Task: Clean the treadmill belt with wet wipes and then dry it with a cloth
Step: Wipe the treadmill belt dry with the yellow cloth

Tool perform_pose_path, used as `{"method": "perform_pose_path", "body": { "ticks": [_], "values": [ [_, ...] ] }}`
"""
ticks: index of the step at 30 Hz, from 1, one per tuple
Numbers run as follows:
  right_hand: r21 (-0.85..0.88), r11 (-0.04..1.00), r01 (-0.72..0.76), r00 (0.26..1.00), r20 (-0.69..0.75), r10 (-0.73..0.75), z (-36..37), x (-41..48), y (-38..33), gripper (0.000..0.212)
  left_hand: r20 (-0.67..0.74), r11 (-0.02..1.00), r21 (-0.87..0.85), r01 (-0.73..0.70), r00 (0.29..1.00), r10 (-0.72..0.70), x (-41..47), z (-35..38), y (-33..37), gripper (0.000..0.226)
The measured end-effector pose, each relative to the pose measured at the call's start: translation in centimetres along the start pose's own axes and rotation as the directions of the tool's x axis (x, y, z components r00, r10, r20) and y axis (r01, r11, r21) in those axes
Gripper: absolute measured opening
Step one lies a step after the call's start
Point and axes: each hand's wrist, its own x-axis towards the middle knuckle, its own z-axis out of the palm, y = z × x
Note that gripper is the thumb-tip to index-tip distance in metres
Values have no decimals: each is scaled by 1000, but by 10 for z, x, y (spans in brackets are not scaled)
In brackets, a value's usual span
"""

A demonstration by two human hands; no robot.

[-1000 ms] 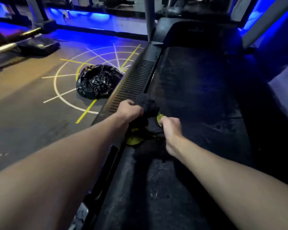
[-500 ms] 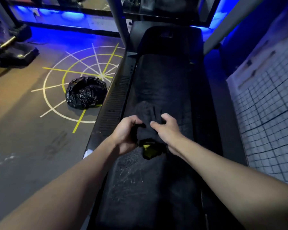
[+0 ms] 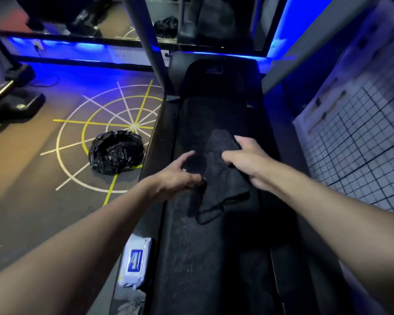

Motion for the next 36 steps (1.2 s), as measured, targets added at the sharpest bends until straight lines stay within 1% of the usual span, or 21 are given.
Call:
{"method": "perform_pose_path", "body": {
  "ticks": [1,2,3,5,7,9,12,15,16,18,19,20,21,23,26,28,30,32,34,35,36],
  "values": [
    [-50,998,29,999,15,-29,-6,2,-9,31,-49,979,200,-49,997,60,6,-5,11,77],
    [-93,994,63,998,29,-61,-13,8,-18,32,-60,935,334,-115,988,143,15,-8,25,74],
    [-125,987,103,994,47,-98,-18,12,-24,34,-9,911,363,-194,977,211,20,-10,37,72],
    [-151,976,158,985,88,-145,-30,27,-40,38,196,919,268,-289,950,242,38,-11,65,68],
    [-176,964,199,974,148,-174,-41,46,-56,40,320,911,289,-295,926,199,62,-8,90,44],
    [-212,949,233,963,185,-195,-53,72,-73,40,355,885,354,-302,919,172,93,-11,110,22],
    [-288,918,273,958,164,-233,-79,131,-91,42,308,923,306,-233,942,135,134,-12,139,18],
    [-306,943,133,991,31,-130,-118,211,-110,62,255,959,247,-136,964,71,180,-7,182,7],
    [-253,962,100,993,-36,-113,-129,230,-114,69,243,974,199,-108,968,57,192,-6,195,7],
    [6,1000,5,994,-113,-4,-155,264,-119,85,219,1000,26,-16,976,10,218,-7,232,10],
    [143,984,-103,992,-58,113,-163,277,-116,99,185,997,-76,11,983,3,230,-9,249,12],
    [250,932,-261,965,64,253,-171,290,-118,111,166,987,-159,36,986,-10,246,-11,269,14],
    [305,867,-394,916,212,342,-173,294,-118,114,157,975,-217,49,988,-15,254,-12,283,16],
    [376,782,-497,852,381,359,-177,315,-127,104,155,938,-335,86,987,-36,277,-15,313,19],
    [504,698,-508,835,486,257,-183,345,-162,68,222,907,-395,150,973,-65,305,-28,342,35],
    [483,719,-500,823,525,219,-191,365,-185,60,262,917,-352,188,960,-96,322,-42,353,44],
    [384,766,-516,784,571,242,-194,393,-195,64,271,913,-321,251,948,-166,348,-58,360,43],
    [306,796,-522,802,492,337,-192,429,-205,79,260,899,-291,327,931,-255,381,-73,373,36],
    [347,814,-465,866,368,338,-191,472,-221,75,238,909,-265,322,935,-262,418,-88,393,35],
    [423,800,-426,896,317,310,-192,501,-230,73,211,922,-278,268,954,-214,443,-97,402,36],
    [495,792,-359,928,280,246,-195,513,-239,65,164,942,-298,155,980,-109,456,-101,406,36]
  ]
}}
